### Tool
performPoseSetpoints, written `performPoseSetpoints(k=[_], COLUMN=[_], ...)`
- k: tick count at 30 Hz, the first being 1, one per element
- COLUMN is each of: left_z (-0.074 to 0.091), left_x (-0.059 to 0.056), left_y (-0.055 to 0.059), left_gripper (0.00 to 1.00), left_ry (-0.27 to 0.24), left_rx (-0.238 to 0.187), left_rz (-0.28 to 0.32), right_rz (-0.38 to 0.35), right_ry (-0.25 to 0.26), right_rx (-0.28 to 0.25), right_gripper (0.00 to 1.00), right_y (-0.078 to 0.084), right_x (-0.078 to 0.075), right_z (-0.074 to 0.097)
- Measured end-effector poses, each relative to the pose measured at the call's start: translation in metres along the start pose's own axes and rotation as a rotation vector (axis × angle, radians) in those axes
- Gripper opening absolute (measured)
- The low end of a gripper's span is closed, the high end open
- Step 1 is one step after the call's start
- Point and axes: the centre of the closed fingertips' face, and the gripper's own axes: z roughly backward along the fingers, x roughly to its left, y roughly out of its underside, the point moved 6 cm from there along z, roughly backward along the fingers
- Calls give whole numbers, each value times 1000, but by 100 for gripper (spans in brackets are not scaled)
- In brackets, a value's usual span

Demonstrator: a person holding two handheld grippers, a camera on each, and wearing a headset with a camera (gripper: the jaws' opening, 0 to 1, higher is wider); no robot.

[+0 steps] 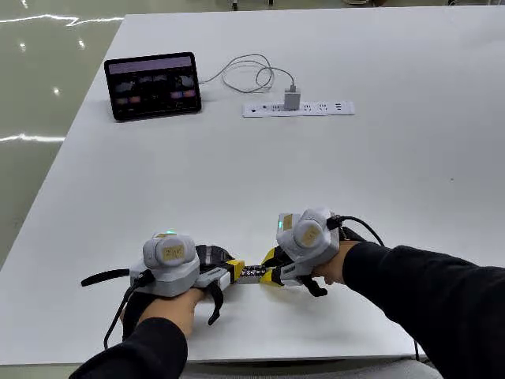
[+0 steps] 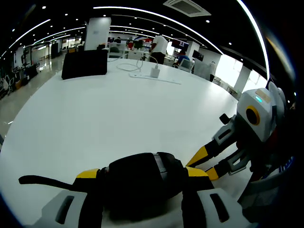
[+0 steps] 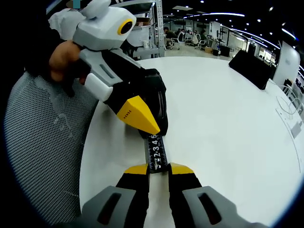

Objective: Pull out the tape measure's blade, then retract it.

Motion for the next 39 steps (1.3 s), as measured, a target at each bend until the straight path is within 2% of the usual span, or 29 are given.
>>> performPoseSetpoints(k=[24,29,39], left_z=[1,2,1], left_x=[1,1,2], left_y=[0,0,0], left_gripper=[63,63,63], left_ry=[13,15,21], left_rx=[-4,-4,-2], left_rz=[15,16,19], right_rz=[15,-17,-4], right_ry=[-6,-14,-24], right_rx=[-18,-27,-40], right_gripper=[10,9,9], right_y=[-14,-16,-19], right_x=[0,1,2], right_z=[-15,-17,-20])
